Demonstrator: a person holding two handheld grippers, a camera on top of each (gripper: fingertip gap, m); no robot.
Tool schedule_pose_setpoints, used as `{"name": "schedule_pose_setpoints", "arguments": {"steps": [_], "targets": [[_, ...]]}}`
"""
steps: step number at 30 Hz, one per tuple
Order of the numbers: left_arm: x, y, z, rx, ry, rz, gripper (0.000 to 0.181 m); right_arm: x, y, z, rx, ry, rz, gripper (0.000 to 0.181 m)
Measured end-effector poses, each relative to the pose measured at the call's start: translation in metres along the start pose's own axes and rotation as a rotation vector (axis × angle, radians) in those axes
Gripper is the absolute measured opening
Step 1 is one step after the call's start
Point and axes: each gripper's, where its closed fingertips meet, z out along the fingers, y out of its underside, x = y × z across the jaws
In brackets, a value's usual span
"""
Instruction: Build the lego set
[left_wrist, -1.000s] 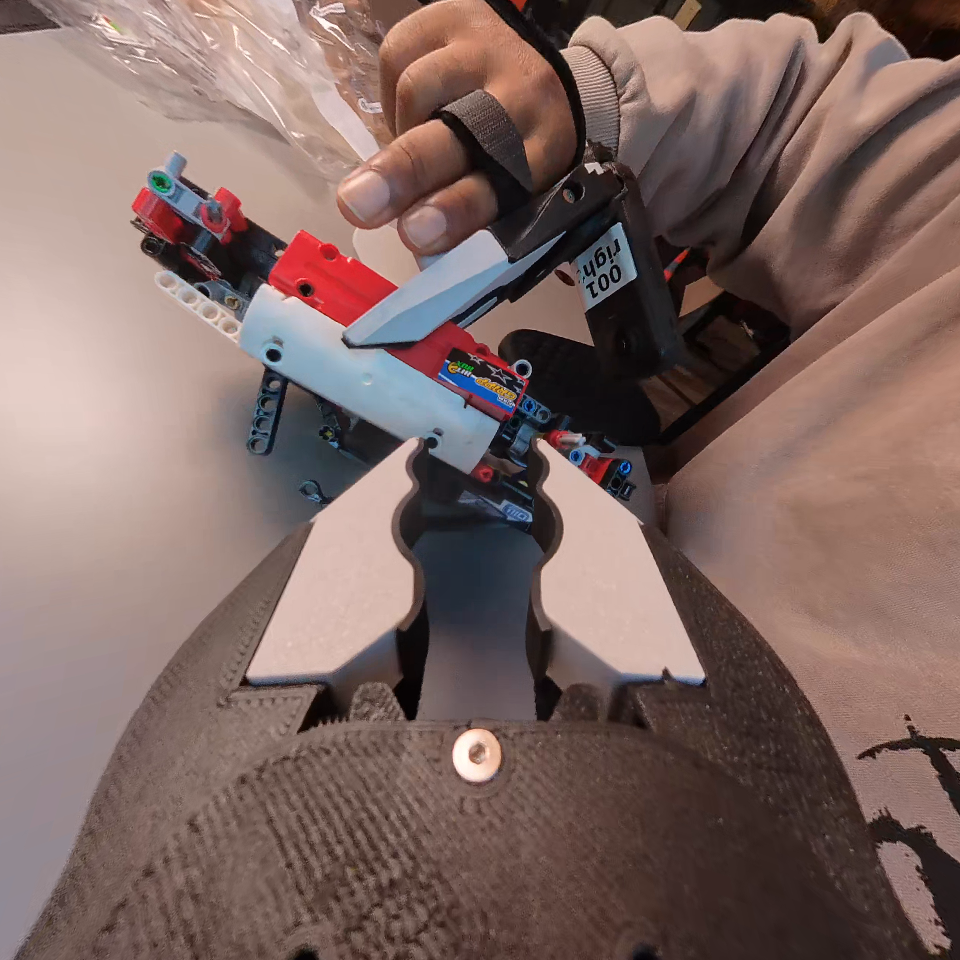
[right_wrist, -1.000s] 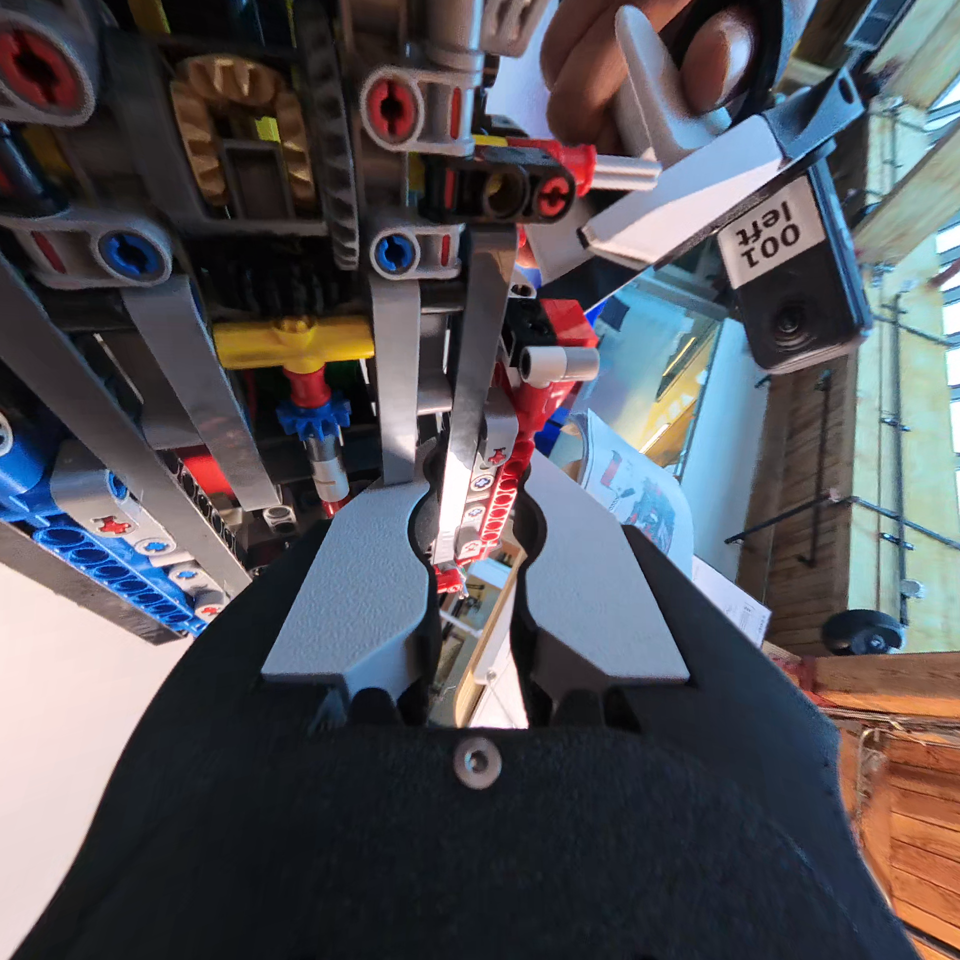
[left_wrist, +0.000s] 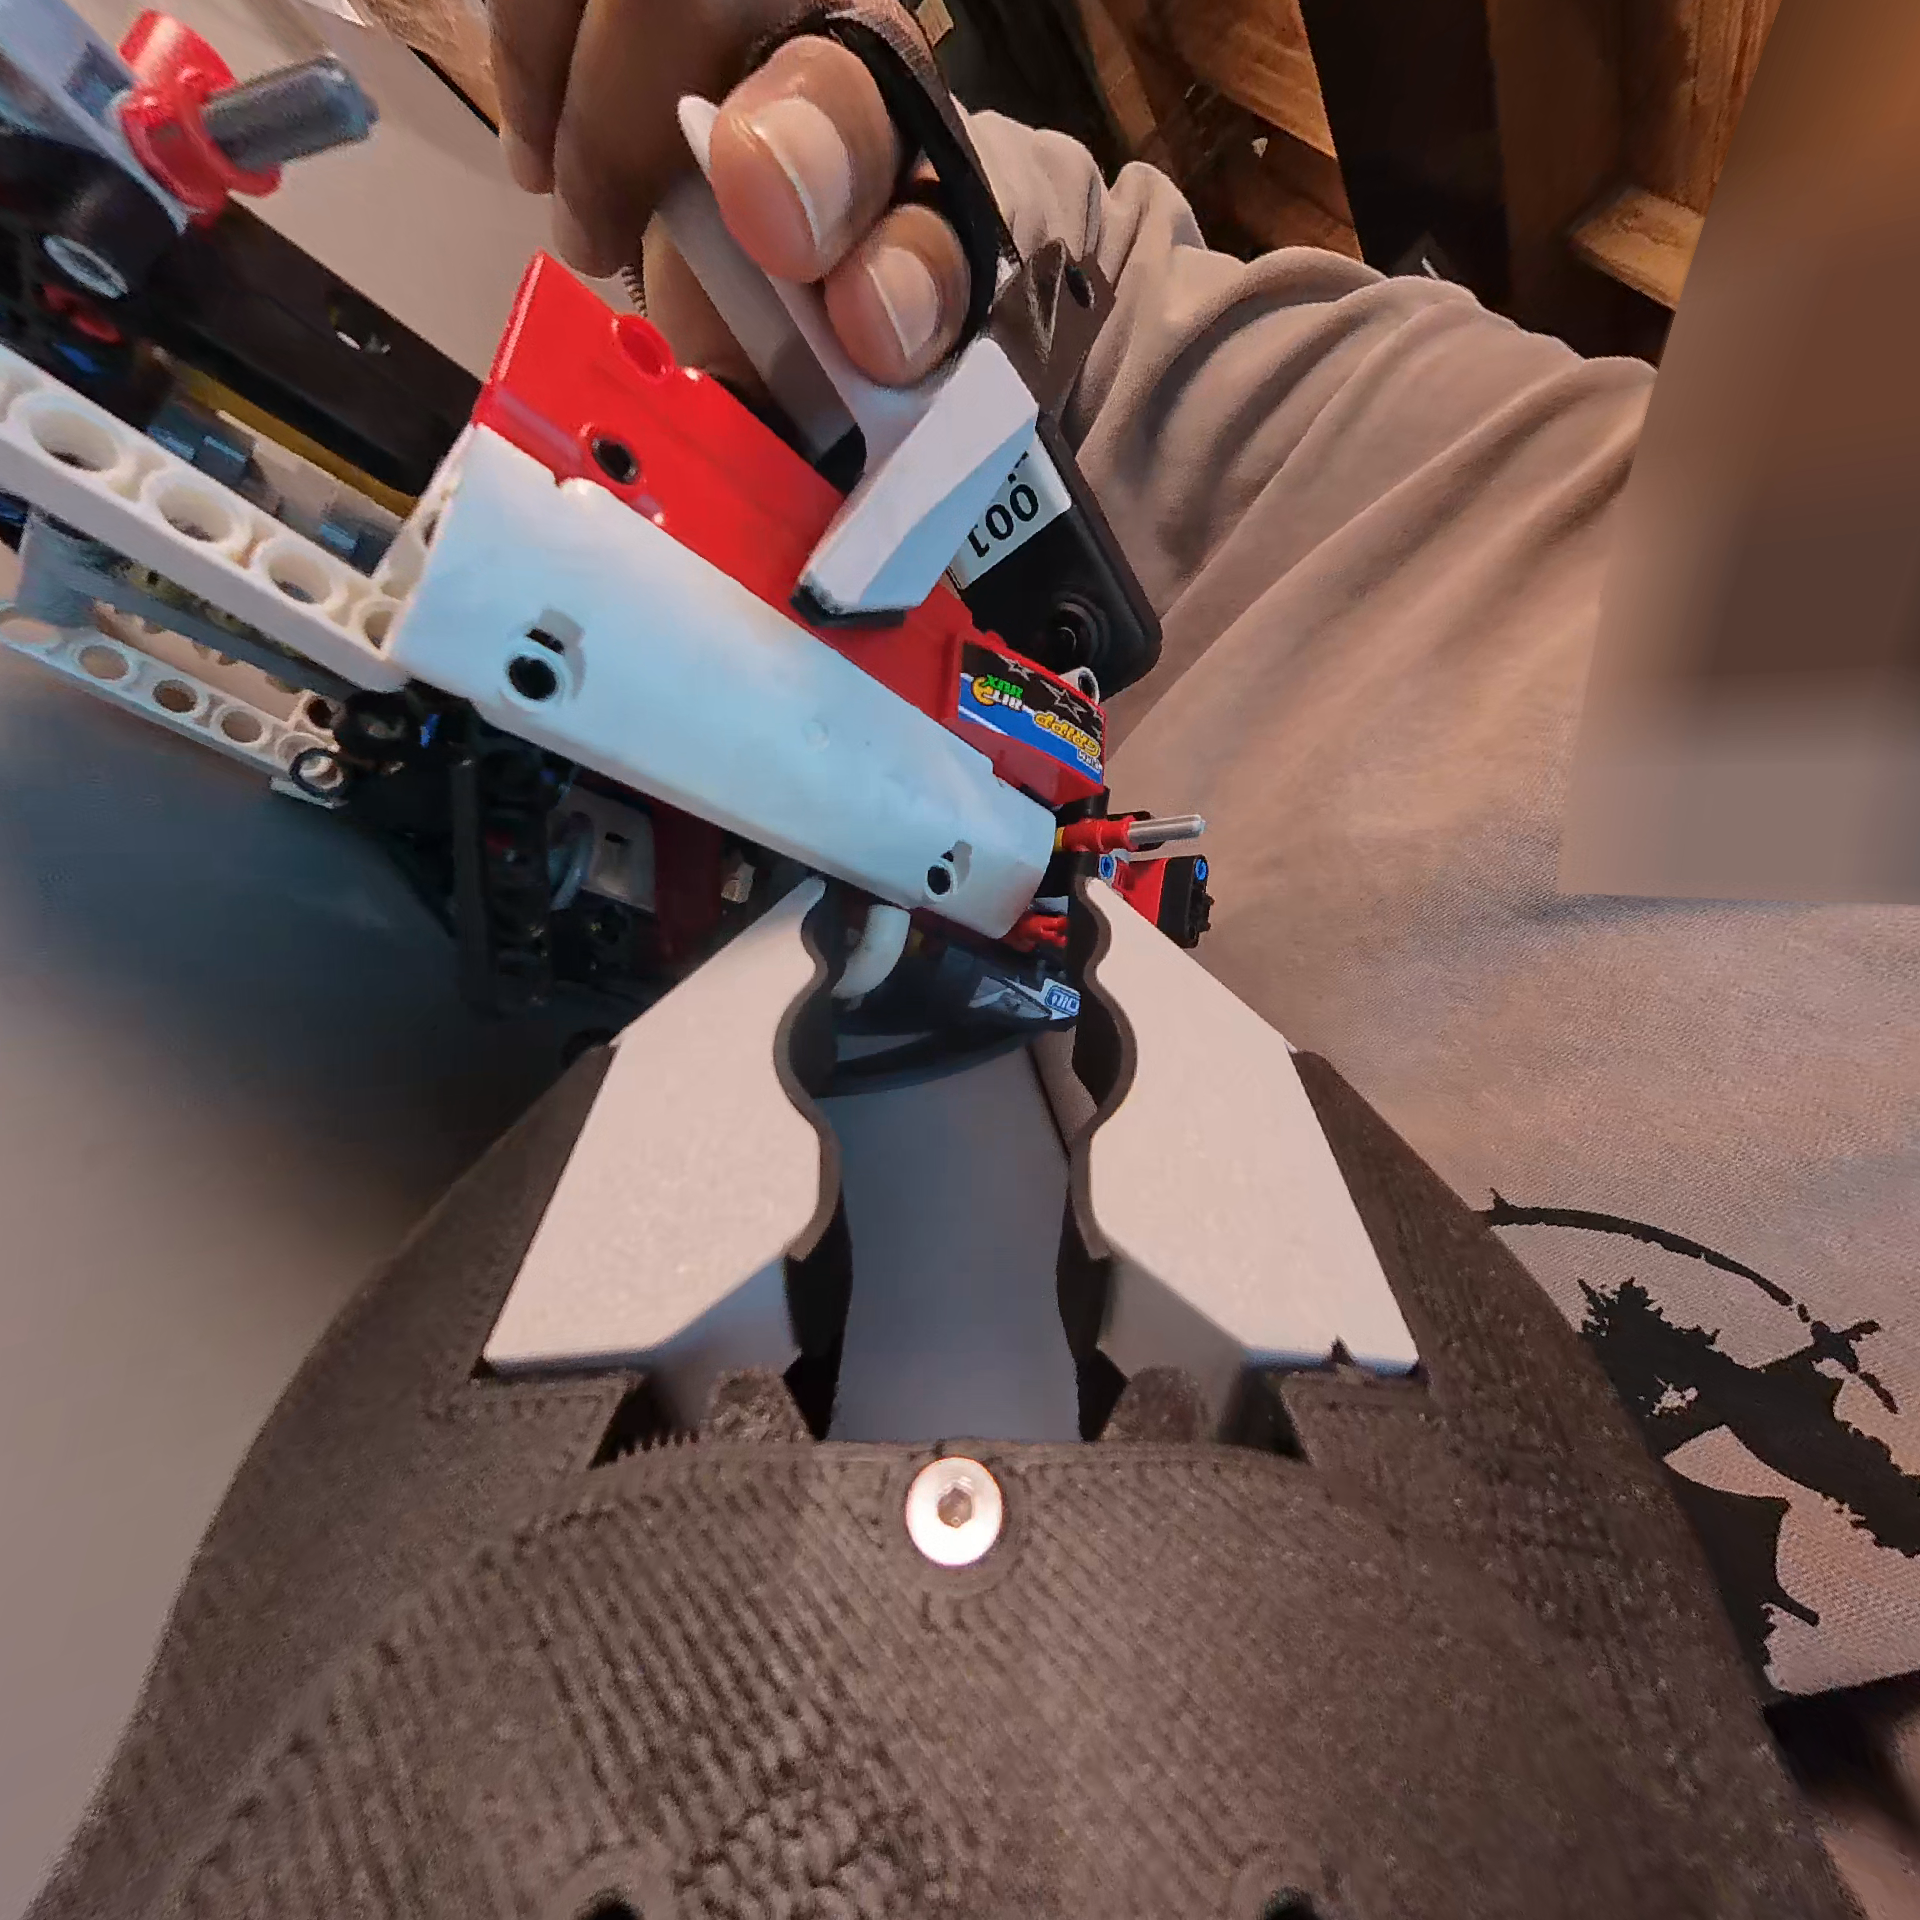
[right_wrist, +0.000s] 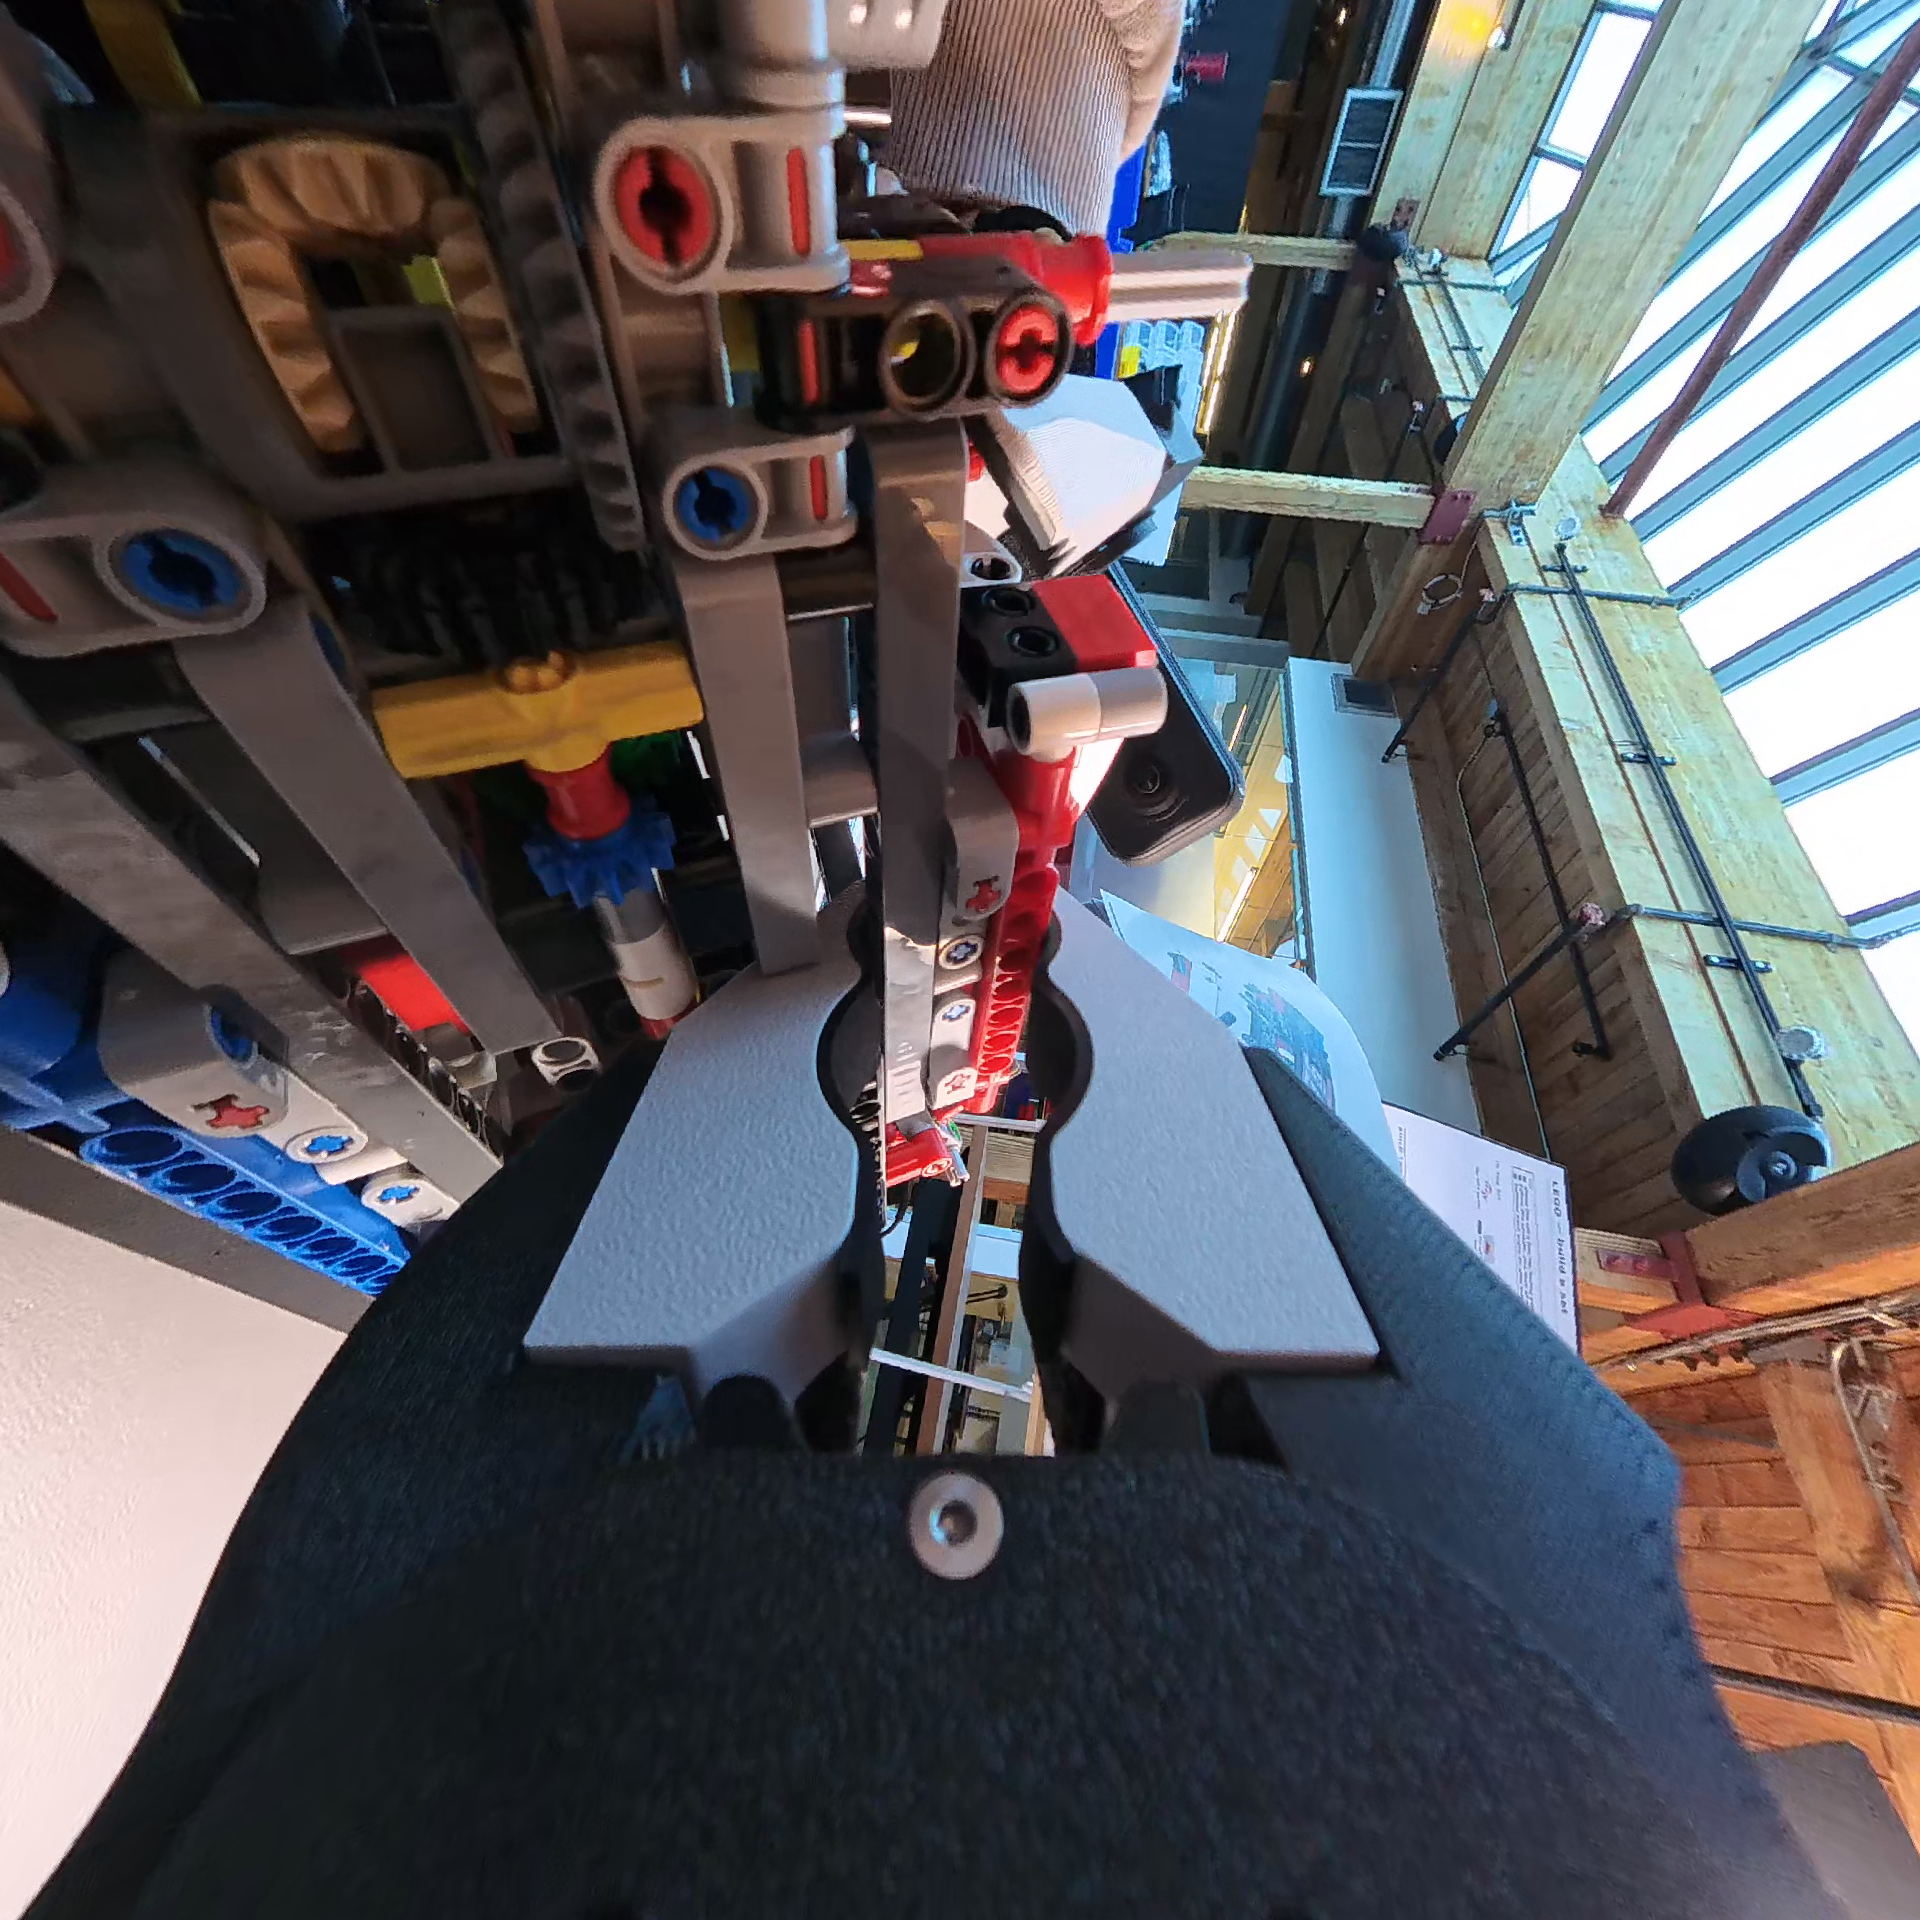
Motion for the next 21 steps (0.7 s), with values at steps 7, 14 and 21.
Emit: {"name": "schedule_pose_setpoints", "arguments": {"steps": [7,14,21], "targets": [[0.002,0.005,0.003,-0.025,0.002,-0.084,0.041,-0.001,-0.003,0.000,0.011,-0.008,-0.016,0.020],[0.004,0.010,0.006,-0.074,0.022,-0.121,0.042,-0.003,-0.008,-0.001,0.024,-0.044,-0.045,0.020],[0.005,0.012,0.011,-0.071,0.057,-0.129,0.040,-0.004,-0.012,-0.003,0.043,-0.058,-0.064,0.020]]}}
